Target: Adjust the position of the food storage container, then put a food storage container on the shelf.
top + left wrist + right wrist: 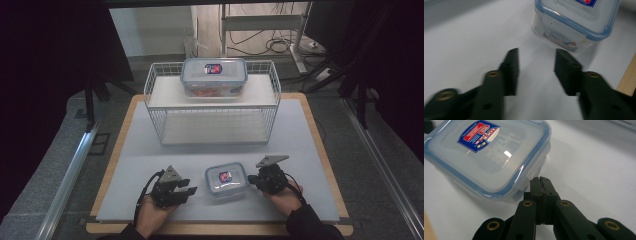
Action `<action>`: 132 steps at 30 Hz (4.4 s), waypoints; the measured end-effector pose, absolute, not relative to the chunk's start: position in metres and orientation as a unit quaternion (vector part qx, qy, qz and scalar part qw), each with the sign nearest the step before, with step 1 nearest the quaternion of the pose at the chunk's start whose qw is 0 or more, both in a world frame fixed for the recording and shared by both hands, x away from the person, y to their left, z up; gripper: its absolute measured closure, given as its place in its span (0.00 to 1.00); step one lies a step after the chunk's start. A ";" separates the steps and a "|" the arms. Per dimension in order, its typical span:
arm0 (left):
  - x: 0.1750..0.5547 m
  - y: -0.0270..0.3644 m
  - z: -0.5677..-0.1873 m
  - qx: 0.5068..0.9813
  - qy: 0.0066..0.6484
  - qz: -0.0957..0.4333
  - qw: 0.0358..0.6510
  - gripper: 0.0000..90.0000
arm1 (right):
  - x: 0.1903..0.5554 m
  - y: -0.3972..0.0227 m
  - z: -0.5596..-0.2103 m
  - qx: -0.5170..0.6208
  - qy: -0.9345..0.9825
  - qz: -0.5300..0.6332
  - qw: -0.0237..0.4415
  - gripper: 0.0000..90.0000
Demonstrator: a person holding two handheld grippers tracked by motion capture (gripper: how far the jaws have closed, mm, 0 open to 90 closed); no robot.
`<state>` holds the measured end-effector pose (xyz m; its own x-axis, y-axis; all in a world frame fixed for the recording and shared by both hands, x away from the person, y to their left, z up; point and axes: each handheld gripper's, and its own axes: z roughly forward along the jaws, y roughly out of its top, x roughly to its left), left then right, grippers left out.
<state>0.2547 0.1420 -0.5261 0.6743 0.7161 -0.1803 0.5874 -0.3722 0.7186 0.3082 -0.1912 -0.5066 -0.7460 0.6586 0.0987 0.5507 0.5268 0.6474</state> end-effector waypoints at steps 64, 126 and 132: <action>0.248 0.166 -0.526 0.818 0.380 0.142 0.408 0.01 | 0.289 -0.212 -0.502 0.335 0.855 0.376 0.125 0.01; 0.278 0.152 -0.534 0.749 0.400 -0.130 0.512 0.62 | 0.310 -0.188 -0.510 0.388 0.796 0.441 -0.147 0.60; 0.277 0.152 -0.535 0.744 0.404 -0.129 0.516 0.61 | 0.308 -0.192 -0.513 0.392 0.785 0.452 -0.158 0.63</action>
<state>0.2768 0.1516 -0.5350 0.6400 0.4687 -0.6089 0.7343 -0.1396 0.6643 0.3077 -0.1924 -0.5130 -0.6422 0.4737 0.6026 0.7590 0.2831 0.5863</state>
